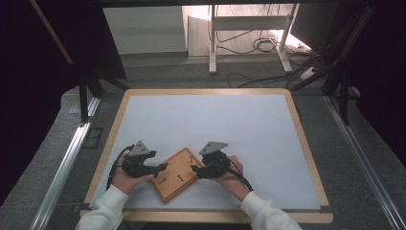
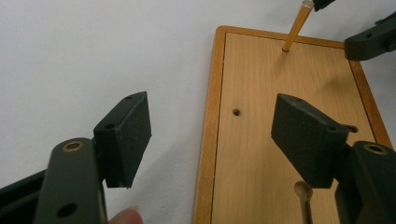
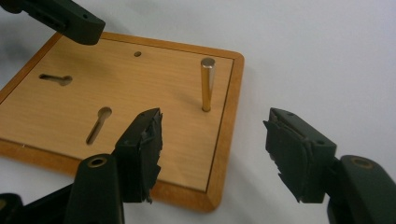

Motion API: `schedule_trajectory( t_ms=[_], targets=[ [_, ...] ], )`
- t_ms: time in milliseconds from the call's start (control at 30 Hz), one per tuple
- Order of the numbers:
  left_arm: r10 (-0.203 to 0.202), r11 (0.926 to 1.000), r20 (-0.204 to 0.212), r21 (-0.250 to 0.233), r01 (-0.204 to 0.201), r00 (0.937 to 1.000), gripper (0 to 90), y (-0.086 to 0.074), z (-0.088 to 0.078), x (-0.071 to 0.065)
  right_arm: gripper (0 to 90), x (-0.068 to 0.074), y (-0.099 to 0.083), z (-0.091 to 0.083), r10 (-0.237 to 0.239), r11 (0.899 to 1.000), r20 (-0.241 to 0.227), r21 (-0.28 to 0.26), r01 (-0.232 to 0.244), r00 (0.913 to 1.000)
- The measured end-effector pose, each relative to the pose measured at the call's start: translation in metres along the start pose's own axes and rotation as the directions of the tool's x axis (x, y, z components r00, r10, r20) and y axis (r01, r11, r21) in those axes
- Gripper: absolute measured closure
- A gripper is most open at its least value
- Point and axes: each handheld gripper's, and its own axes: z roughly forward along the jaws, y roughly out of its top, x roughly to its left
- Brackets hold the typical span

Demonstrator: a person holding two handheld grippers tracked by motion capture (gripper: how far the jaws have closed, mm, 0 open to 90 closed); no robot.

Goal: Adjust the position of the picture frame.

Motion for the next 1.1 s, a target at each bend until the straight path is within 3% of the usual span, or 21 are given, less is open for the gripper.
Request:
schedule_trajectory(
  t_ms=[367, 467, 633, 667, 833, 900, 1100],
  targets=[
    [0.000, 1.0000, 0.001, -0.003, 0.000, 1.0000, 28.5, 0.000, -0.001, 0.001, 52.9, -0.001, 0.013, 0.019, 0.005, 1.000, -0.028, -0.004, -0.005, 0.9996],
    [-0.001, 1.0000, 0.000, -0.003, 0.001, 1.0000, 28.5, 0.000, -0.001, 0.001, 66.0, 0.001, 0.015, 0.027, 0.008, 1.000, -0.016, 0.010, -0.008, 0.9998],
    [0.000, 1.0000, 0.000, -0.004, 0.000, 1.0000, 28.5, 0.000, -0.002, 0.001, 76.6, 0.002, 0.013, 0.032, 0.019, 1.000, -0.005, 0.004, -0.019, 0.9998],
    [0.001, 1.0000, -0.001, -0.003, -0.001, 1.0000, 28.5, 0.000, -0.001, 0.002, 82.9, 0.003, 0.012, 0.032, 0.026, 1.000, 0.000, -0.006, -0.026, 0.9997],
    [-0.003, 1.0000, -0.002, -0.009, 0.003, 1.0000, 28.5, 0.000, -0.002, 0.002, 84.3, 0.003, 0.011, 0.033, 0.034, 0.999, 0.002, -0.026, -0.034, 0.9994],
    [-0.003, 0.9999, -0.003, -0.010, 0.003, 1.0000, 28.5, 0.000, -0.002, 0.002, 84.5, 0.000, 0.009, 0.033, 0.058, 0.997, -0.026, -0.042, -0.059, 0.9980],
    [-0.004, 0.9999, -0.005, -0.014, 0.004, 1.0000, 28.5, 0.000, -0.003, 0.002, 84.6, -0.004, 0.009, 0.032, 0.058, 0.997, -0.054, -0.050, -0.060, 0.9969]
  ],
)
